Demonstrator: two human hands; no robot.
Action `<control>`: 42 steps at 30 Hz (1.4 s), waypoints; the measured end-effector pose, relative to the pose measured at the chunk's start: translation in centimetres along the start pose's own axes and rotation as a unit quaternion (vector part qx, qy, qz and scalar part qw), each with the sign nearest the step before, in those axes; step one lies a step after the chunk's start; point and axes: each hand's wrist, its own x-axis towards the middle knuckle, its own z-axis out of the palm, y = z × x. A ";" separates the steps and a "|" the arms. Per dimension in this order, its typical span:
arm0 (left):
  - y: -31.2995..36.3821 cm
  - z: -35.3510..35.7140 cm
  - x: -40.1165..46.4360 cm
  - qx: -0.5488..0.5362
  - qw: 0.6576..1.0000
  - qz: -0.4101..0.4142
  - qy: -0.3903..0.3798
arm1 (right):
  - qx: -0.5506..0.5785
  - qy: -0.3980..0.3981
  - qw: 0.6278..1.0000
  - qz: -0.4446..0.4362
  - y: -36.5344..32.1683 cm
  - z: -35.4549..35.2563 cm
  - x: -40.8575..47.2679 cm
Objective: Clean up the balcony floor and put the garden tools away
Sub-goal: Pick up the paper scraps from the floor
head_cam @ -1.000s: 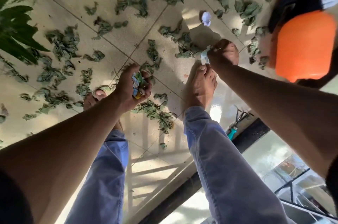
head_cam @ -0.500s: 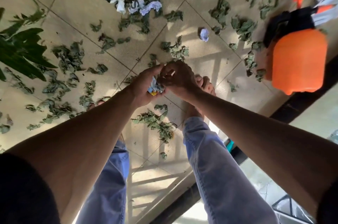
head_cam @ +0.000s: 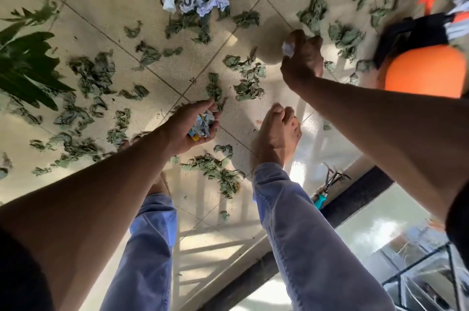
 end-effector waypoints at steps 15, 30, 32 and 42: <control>2.2 -0.3 -1.2 -0.115 0.993 0.022 0.034 | 0.282 -0.213 0.926 -0.132 -8.1 3.2 -10.4; 5.0 -6.2 -2.7 -0.083 0.992 0.018 0.097 | 0.130 0.033 0.974 -0.180 -14.1 4.1 -3.9; 4.9 -7.1 -2.5 -0.080 0.992 0.023 0.097 | 0.039 0.043 0.975 -0.214 -14.5 3.7 -1.2; 3.3 -10.4 -2.6 -0.022 0.992 0.046 0.115 | -0.109 0.109 0.957 -0.247 -15.7 3.8 2.4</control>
